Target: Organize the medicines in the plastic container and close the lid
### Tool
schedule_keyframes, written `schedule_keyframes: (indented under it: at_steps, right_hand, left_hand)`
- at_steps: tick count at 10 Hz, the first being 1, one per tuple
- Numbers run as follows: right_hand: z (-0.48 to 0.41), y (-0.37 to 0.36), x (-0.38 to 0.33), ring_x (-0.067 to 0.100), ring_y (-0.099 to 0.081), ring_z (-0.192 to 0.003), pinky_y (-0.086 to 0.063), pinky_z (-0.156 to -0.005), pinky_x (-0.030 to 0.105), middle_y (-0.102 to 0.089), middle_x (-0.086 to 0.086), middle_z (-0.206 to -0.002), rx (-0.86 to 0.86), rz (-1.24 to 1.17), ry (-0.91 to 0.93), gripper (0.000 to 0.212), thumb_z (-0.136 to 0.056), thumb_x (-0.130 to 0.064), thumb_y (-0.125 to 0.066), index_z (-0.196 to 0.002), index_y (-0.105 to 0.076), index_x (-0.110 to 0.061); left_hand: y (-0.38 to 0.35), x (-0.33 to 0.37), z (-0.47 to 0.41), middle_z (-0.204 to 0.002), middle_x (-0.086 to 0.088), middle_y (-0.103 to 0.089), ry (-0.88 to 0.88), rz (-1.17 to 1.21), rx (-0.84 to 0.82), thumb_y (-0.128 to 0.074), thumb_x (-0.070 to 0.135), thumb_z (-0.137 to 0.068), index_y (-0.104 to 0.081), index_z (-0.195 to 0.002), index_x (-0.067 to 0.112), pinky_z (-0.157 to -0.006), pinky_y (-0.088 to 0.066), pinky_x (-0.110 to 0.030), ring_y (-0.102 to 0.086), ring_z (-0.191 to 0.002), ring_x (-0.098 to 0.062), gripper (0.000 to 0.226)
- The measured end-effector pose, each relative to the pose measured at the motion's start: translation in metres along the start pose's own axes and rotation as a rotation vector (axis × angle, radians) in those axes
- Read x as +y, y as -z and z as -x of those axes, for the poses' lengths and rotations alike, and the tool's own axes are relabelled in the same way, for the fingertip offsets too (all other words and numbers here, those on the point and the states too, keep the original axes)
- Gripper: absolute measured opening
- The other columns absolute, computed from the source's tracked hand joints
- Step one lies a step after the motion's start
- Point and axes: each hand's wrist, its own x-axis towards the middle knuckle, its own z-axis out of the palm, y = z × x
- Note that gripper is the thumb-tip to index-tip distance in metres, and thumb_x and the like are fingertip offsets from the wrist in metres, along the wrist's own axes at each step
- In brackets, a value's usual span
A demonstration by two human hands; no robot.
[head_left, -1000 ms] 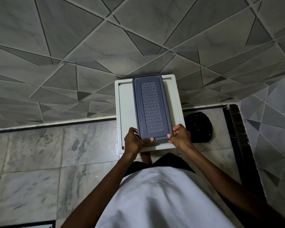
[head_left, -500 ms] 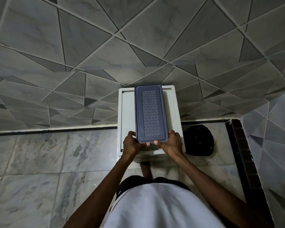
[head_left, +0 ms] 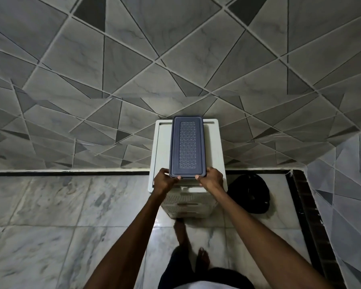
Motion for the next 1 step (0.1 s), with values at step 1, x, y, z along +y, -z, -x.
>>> schedule_keyframes:
  at_steps: [1]
  right_hand:
    - [0.0251, 0.0052, -0.0150, 0.035, -0.066, -0.098, -0.053, -0.080, 0.032, -0.066, 0.013, -0.113, 0.076, 0.066, 0.027, 0.042, -0.076, -0.032, -0.074, -0.107, -0.065, -0.007]
  left_hand:
    - [-0.0012, -0.0044, -0.0007, -0.115, -0.022, -0.065, 0.007, 0.052, 0.042, -0.082, 0.031, -0.072, -0.052, -0.122, 0.006, -0.069, -0.055, -0.033, -0.066, -0.092, -0.027, 0.064]
